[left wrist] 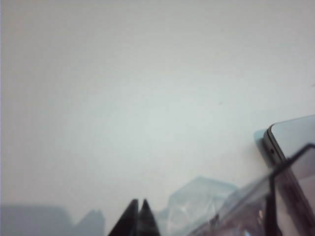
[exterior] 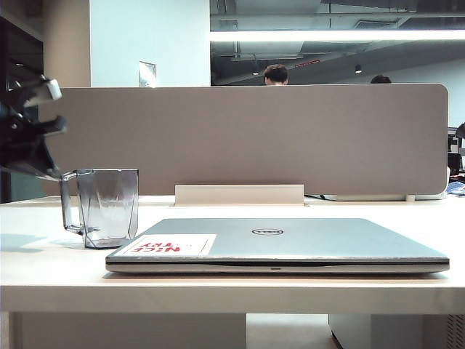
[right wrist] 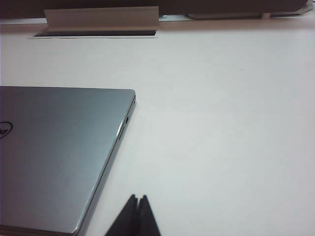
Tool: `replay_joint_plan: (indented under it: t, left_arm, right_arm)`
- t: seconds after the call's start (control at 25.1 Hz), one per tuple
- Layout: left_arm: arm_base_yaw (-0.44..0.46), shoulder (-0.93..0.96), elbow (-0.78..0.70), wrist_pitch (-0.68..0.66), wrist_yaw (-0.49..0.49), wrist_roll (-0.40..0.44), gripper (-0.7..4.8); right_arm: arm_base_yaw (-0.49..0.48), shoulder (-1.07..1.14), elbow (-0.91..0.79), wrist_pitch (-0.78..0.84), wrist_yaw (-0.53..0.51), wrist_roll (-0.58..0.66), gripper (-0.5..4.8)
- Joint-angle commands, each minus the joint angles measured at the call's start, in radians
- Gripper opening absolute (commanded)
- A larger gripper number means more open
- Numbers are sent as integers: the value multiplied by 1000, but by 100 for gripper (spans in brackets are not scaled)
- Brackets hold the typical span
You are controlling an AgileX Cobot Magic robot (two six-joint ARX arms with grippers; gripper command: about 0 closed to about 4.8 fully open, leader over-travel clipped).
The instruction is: Pick up the water cup and place it on the side of the laptop away from you.
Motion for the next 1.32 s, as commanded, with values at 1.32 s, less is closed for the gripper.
replay_joint_plan:
  t: [1.32]
  left_arm:
    - [90,183,169,-327,524,134,-6]
  right_arm:
    - [1,0,-3,7,-24,1,-8]
